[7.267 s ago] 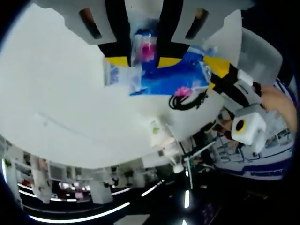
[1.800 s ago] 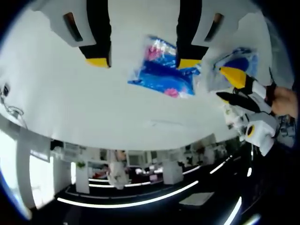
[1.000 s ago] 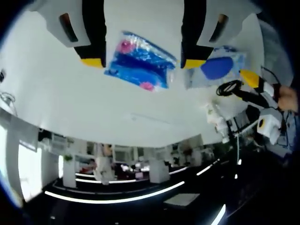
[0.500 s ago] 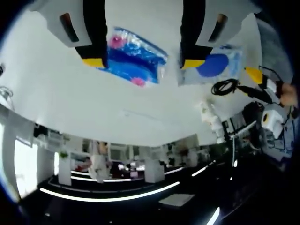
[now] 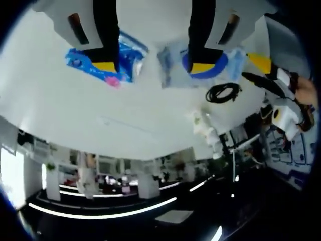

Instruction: Arrange the tabletop items into an orderly group along one side of the table until the central work area is clear of visible clutter.

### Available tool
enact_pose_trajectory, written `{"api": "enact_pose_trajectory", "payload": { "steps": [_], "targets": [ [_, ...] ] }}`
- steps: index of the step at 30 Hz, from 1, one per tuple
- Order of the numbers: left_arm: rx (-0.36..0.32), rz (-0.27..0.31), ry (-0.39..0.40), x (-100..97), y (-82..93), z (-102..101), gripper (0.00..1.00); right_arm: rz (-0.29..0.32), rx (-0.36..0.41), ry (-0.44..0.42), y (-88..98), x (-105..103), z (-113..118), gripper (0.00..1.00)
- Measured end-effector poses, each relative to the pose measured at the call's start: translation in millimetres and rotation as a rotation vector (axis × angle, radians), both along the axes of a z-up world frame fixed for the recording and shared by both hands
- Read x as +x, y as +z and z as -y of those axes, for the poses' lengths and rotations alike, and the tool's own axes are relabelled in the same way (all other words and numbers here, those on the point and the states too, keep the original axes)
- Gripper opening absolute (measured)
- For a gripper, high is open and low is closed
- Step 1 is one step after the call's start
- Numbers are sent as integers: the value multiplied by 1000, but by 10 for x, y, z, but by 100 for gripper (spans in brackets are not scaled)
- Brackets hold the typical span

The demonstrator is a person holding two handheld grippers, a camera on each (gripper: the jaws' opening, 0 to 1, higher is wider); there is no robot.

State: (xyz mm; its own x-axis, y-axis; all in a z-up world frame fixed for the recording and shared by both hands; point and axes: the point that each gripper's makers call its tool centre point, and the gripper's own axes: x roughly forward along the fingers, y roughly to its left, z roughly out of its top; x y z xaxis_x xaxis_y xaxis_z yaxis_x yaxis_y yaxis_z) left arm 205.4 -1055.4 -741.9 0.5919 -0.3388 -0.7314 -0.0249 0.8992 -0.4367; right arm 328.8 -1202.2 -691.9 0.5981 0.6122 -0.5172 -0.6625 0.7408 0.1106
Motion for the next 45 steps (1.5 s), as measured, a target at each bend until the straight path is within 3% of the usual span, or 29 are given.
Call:
{"api": "enact_pose_trajectory", "payload": {
  "steps": [8, 12, 15, 23, 27, 29, 32, 33, 36, 41, 43, 45],
  "targets": [
    [-17, -22, 33, -55, -38, 28, 69, -92, 0, 38, -218, -8, -150, 41],
    [-2, -26, 47, -39, -61, 34, 59, -152, -9, 54, -377, -35, -204, 34],
    [-41, -20, 81, -1, -41, 62, 58, -171, -11, 61, -452, -46, -231, 30],
    [-23, -27, 95, 15, -87, 32, 42, -224, -8, 56, -593, -89, -243, 23],
    [-19, -36, 113, 14, -117, -3, 32, -215, 0, 48, -563, -93, -235, 11],
    [-18, -50, 126, 2, -157, -47, 24, -207, 4, 40, -544, -89, -225, 4],
    [-18, -85, 147, -46, -239, -119, 10, -207, 4, 34, -539, -100, -213, 2],
    [-73, -85, 176, -23, -224, -84, 9, -209, 9, 36, -531, -119, -214, 1],
    [-71, -86, 166, -3, -239, -111, 8, -198, 1, 43, -516, -157, -218, 0],
    [-36, -61, 120, 73, -180, -107, 2, -173, 25, 19, -430, -187, -190, 0],
    [-1, -29, 78, 123, -131, -117, 0, -156, 40, 8, -353, -209, -174, 0],
    [78, 16, -1, 225, -68, -145, 0, -142, 40, 2, -317, -215, -158, 0]
  ]
}}
